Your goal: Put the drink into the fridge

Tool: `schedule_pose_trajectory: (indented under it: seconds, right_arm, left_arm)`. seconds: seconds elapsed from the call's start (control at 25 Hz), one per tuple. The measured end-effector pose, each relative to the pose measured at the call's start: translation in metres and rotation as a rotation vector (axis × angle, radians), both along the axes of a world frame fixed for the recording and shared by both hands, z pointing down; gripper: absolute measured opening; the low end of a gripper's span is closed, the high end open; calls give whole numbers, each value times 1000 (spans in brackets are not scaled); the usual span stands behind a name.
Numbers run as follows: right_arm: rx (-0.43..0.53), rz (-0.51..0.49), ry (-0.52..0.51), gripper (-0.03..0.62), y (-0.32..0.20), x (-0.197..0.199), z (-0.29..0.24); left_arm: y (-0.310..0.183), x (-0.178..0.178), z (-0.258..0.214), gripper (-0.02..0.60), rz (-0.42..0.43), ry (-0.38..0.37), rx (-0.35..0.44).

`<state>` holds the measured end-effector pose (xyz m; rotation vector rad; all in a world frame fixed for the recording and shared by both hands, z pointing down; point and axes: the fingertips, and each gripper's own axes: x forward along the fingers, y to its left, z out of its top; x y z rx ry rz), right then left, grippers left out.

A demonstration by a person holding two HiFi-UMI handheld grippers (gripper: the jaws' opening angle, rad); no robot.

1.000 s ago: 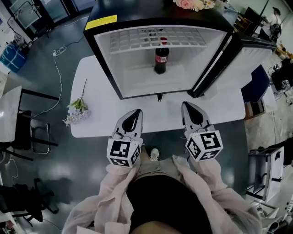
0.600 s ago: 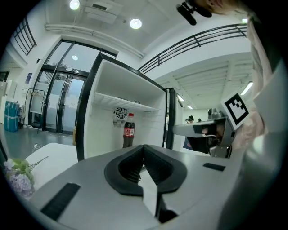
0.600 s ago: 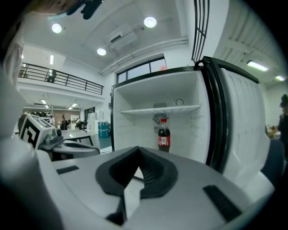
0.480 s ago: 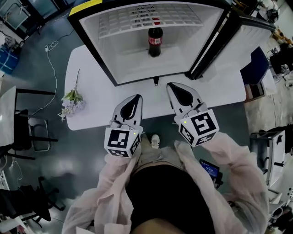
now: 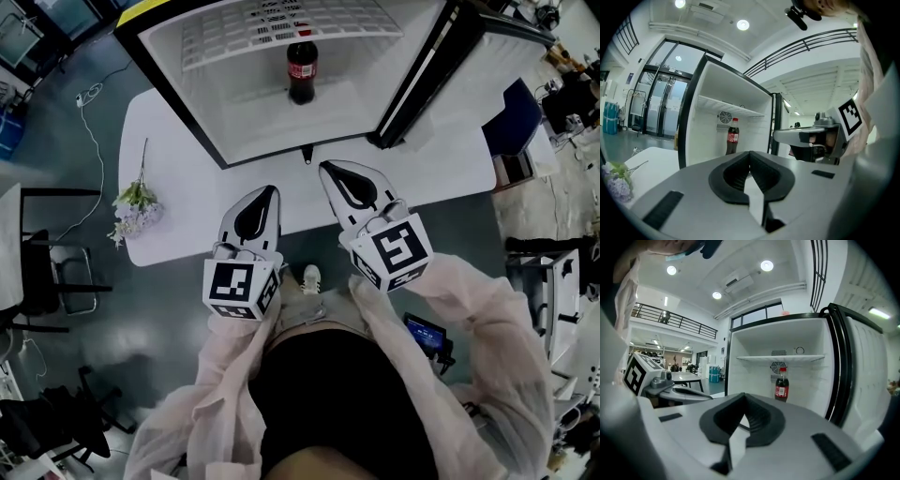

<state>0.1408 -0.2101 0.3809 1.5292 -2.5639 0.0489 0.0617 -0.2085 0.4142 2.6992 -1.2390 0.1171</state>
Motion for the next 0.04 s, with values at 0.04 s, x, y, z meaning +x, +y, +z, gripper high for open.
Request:
schedule_pose_trajectory:
  seconds: [0.04]
  right_arm:
    - [2,6,-3,8,-1,2,-1]
  left_arm:
    - [-1,0,-1,11,-2,2,1]
